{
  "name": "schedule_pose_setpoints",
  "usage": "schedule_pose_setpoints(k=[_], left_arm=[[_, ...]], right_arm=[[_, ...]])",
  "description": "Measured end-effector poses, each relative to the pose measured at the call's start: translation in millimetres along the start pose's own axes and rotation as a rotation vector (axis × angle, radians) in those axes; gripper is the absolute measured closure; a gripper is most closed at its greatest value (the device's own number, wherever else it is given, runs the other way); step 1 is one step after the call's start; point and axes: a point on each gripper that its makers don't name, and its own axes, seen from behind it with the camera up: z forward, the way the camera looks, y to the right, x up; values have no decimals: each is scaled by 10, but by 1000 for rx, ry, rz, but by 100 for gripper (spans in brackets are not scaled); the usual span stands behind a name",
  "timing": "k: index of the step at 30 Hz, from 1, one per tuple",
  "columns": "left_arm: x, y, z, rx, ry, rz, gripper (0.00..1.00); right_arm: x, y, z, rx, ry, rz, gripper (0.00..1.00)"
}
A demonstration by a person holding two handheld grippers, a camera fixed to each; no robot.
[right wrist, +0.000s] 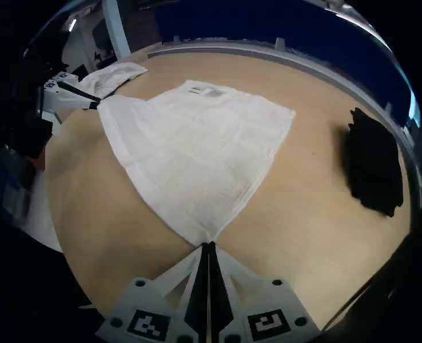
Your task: Fold towel
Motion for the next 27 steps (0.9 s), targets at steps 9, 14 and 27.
schedule_pose_setpoints(k=[9, 14, 27], left_arm=[[-18, -5, -15, 3, 1, -4, 93], [-7, -22, -19, 4, 6, -13, 93], [89, -39, -68, 6, 28, -36, 93]], right_arm=[[202, 28, -136, 14, 36, -1, 99], [378, 55, -259, 21, 67, 7, 99], [772, 142, -573, 17, 126, -4, 98]])
